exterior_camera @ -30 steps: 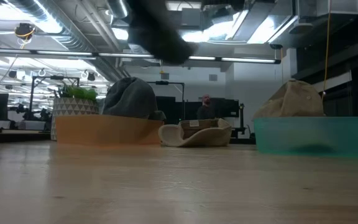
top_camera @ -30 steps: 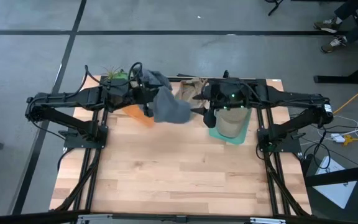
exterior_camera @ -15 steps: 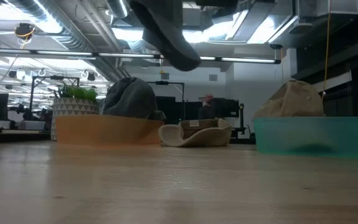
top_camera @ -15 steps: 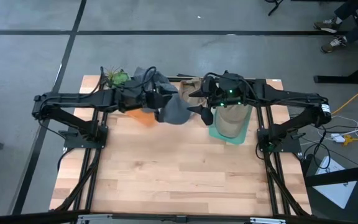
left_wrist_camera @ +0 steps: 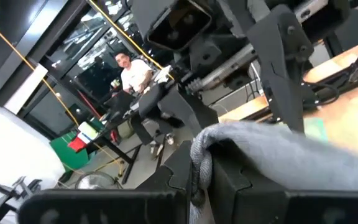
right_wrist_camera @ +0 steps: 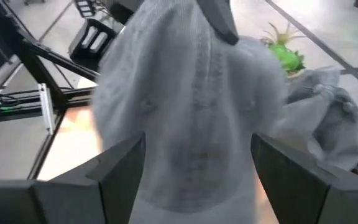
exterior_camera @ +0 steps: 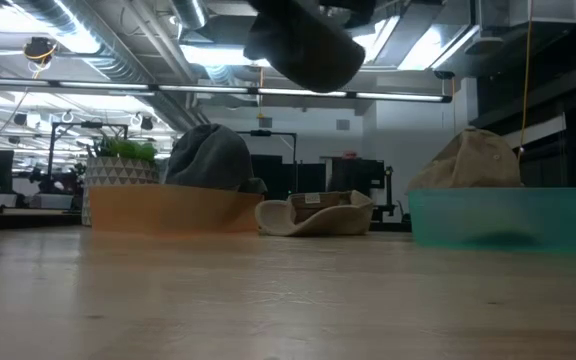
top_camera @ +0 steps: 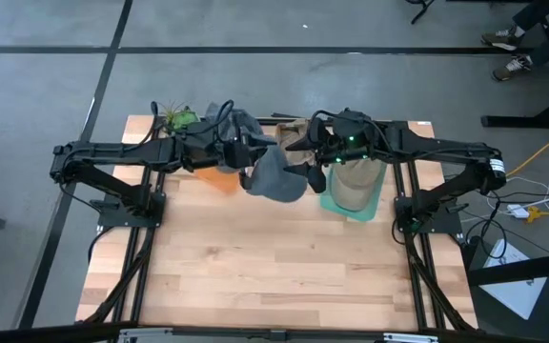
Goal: Pick & Place hat
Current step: Put the gray cap into the orange bin
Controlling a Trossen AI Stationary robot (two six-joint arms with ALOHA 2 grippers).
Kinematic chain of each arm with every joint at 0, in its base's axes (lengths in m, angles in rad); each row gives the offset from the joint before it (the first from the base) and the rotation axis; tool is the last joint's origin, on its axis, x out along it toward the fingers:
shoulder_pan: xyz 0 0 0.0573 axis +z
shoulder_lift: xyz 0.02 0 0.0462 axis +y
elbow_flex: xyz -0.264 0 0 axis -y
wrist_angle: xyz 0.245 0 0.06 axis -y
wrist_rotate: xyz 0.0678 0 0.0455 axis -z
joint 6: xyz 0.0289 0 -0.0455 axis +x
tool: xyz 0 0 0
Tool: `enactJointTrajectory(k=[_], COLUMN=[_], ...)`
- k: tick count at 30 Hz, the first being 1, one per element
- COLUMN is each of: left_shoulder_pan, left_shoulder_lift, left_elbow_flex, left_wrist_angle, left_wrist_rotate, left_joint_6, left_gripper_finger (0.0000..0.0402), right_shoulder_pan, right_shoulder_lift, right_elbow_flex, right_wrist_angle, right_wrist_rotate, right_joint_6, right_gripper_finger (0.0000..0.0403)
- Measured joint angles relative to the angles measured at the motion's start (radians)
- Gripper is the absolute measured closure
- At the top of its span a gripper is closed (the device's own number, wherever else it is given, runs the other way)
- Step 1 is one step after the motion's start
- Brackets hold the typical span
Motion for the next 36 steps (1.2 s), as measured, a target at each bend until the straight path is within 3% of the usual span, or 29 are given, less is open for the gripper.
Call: enactJointTrajectory(k=[6, 18, 22, 30, 36], left_shoulder_pan=[0.0, 0.0, 0.0, 0.0, 0.0], left_shoulder_lift=[0.0, 0.029, 0.035, 0.04, 0.04], left_elbow_flex=[0.0, 0.0, 0.0, 0.0, 0.0], left_wrist_angle=[0.018, 0.03, 0.026, 0.027, 0.027], left_wrist_rotate=[0.02, 0.06, 0.06, 0.06, 0.06], left_joint_6=[-0.017, -0.062, -0.061, -0.054, -0.054], left_gripper_finger=[0.0379, 0.0378, 0.0375, 0.0373, 0.0371], right_shoulder_pan=[0.0, -0.011, -0.011, -0.011, -0.011], right_shoulder_lift=[0.024, 0.047, 0.047, 0.047, 0.047], right_elbow_flex=[0.0, 0.0, 0.0, 0.0, 0.0], right_wrist_angle=[0.042, 0.106, 0.096, 0.076, 0.076], right_wrist_rotate=[-0.056, -0.058, -0.058, -0.057, -0.057], right_joint_6=[-0.002, -0.018, -0.026, -0.026, -0.048], right_gripper_finger=[0.0116, 0.0124, 0.0173, 0.032, 0.0388])
